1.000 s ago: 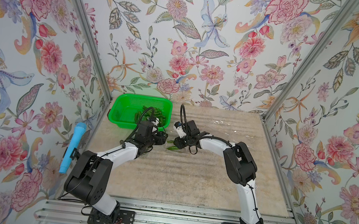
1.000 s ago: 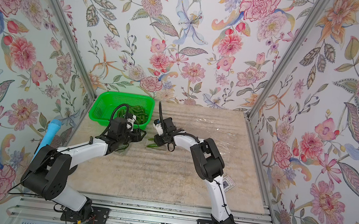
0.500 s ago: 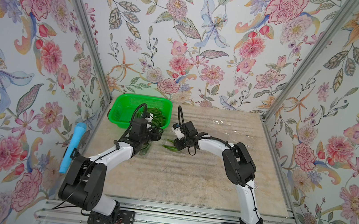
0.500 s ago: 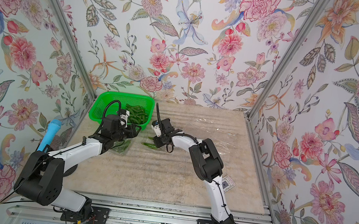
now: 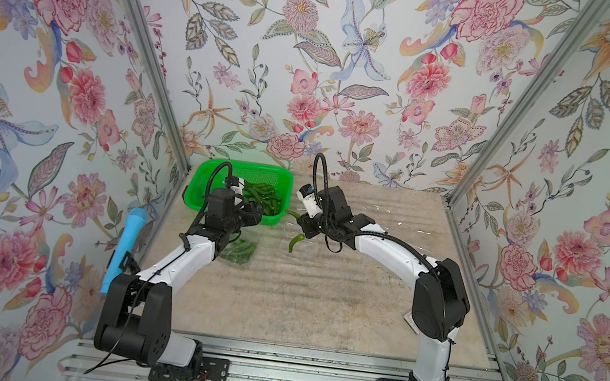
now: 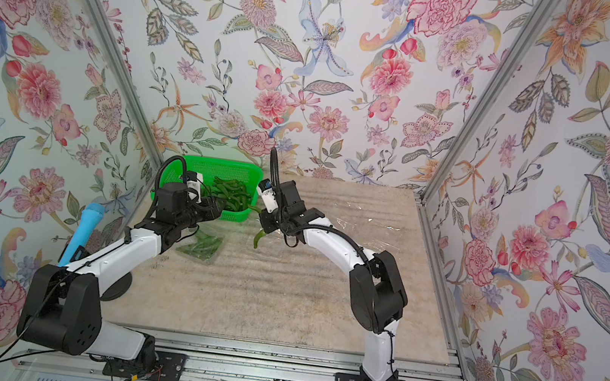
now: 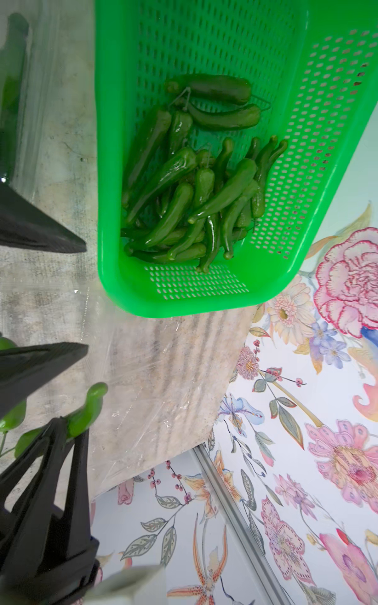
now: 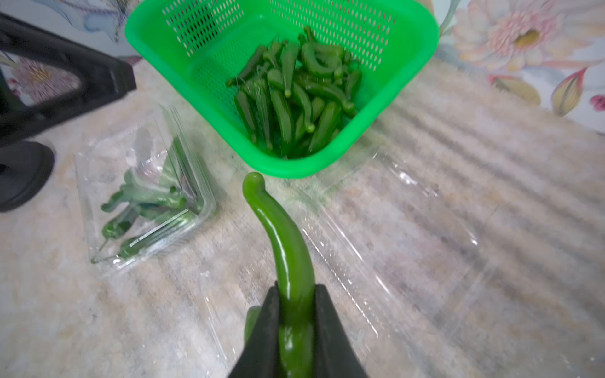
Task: Take small green peppers out of containers
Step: Pick up the green pepper from the packing box, then place the green pepper in the basket.
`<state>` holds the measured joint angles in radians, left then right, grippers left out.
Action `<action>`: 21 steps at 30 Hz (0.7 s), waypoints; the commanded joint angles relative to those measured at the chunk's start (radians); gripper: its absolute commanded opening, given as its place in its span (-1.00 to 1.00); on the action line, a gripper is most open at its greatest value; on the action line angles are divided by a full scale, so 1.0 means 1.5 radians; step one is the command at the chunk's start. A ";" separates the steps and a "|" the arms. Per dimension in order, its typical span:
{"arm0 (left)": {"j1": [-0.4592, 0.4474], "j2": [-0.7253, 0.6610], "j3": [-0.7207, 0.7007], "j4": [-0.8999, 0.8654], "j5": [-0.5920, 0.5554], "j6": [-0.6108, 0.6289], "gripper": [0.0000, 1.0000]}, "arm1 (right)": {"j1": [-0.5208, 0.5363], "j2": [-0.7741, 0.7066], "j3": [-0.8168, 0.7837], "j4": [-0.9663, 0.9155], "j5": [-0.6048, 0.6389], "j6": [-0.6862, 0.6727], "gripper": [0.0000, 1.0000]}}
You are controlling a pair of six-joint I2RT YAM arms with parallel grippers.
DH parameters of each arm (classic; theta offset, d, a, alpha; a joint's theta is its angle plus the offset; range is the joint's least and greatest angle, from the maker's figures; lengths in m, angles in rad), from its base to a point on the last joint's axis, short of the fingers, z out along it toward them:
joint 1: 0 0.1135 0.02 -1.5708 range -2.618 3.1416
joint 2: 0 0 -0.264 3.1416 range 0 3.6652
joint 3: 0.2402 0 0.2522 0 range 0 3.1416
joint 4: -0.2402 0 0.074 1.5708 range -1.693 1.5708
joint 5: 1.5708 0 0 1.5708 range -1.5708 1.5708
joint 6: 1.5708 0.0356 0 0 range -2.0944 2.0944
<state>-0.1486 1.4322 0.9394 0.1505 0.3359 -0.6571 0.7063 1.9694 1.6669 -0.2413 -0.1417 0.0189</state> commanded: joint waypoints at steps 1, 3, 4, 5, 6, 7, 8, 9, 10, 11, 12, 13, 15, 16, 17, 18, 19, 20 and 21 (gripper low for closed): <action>0.015 -0.007 0.037 -0.003 0.006 0.011 -0.03 | -0.003 0.060 0.072 0.001 -0.004 0.010 -0.90; 0.022 0.001 0.051 0.000 0.017 0.009 -0.03 | -0.003 0.109 0.145 0.000 -0.012 0.011 -0.91; 0.024 0.007 0.060 -0.002 0.020 0.009 -0.03 | -0.004 0.134 0.183 0.000 -0.014 0.014 -0.90; 0.025 0.009 0.063 -0.004 0.022 0.009 -0.03 | -0.005 0.157 0.222 -0.001 -0.023 0.018 -0.90; 0.027 0.011 0.067 -0.002 0.024 0.010 -0.03 | -0.008 0.183 0.267 -0.002 -0.036 0.023 -0.90; 0.032 0.014 0.069 -0.002 0.026 0.011 -0.03 | -0.010 0.212 0.309 -0.001 -0.034 0.031 -0.89; 0.035 0.015 0.069 -0.002 0.028 0.011 -0.03 | -0.012 0.236 0.348 -0.002 -0.038 0.037 -0.88; 0.041 0.017 0.067 -0.002 0.030 0.009 -0.03 | -0.013 0.268 0.395 -0.007 -0.046 0.040 -0.86; 0.047 0.017 0.063 -0.002 0.035 0.006 -0.03 | -0.013 0.305 0.450 -0.018 -0.041 0.044 -0.84; 0.051 0.016 0.062 -0.001 0.040 0.004 -0.03 | -0.013 0.335 0.495 -0.022 -0.038 0.049 -0.83; 0.056 0.012 0.055 -0.001 0.043 0.001 -0.03 | -0.014 0.368 0.542 -0.026 -0.043 0.052 -0.79; 0.059 0.007 0.047 -0.002 0.047 0.000 -0.04 | -0.015 0.401 0.584 -0.026 -0.041 0.056 -0.73; 0.064 -0.006 0.035 -0.011 0.052 -0.001 -0.03 | -0.018 0.457 0.656 -0.028 -0.048 0.066 -0.53; 0.063 -0.015 0.028 -0.018 0.052 0.000 -0.03 | -0.021 0.481 0.688 -0.027 -0.058 0.069 -0.34; 0.064 -0.022 0.021 -0.022 0.053 0.000 -0.03 | -0.022 0.495 0.705 -0.026 -0.054 0.075 -0.22; 0.064 -0.031 0.012 -0.025 0.054 -0.002 -0.02 | -0.024 0.505 0.717 -0.024 -0.055 0.078 -0.08; 0.063 -0.040 0.004 -0.033 0.054 -0.001 -0.02 | -0.025 0.506 0.716 -0.019 -0.057 0.079 0.07; 0.063 -0.048 -0.002 -0.041 0.052 -0.001 -0.02 | -0.027 0.502 0.708 -0.016 -0.061 0.079 0.11; 0.063 -0.060 -0.011 -0.055 0.043 0.001 -0.02 | -0.028 0.492 0.694 -0.010 -0.061 0.076 0.12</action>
<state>-0.0578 1.3972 0.9539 0.1181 0.3897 -0.6586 0.6735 2.7232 2.6934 -0.2661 -0.2108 0.1181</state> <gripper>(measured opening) 0.489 0.554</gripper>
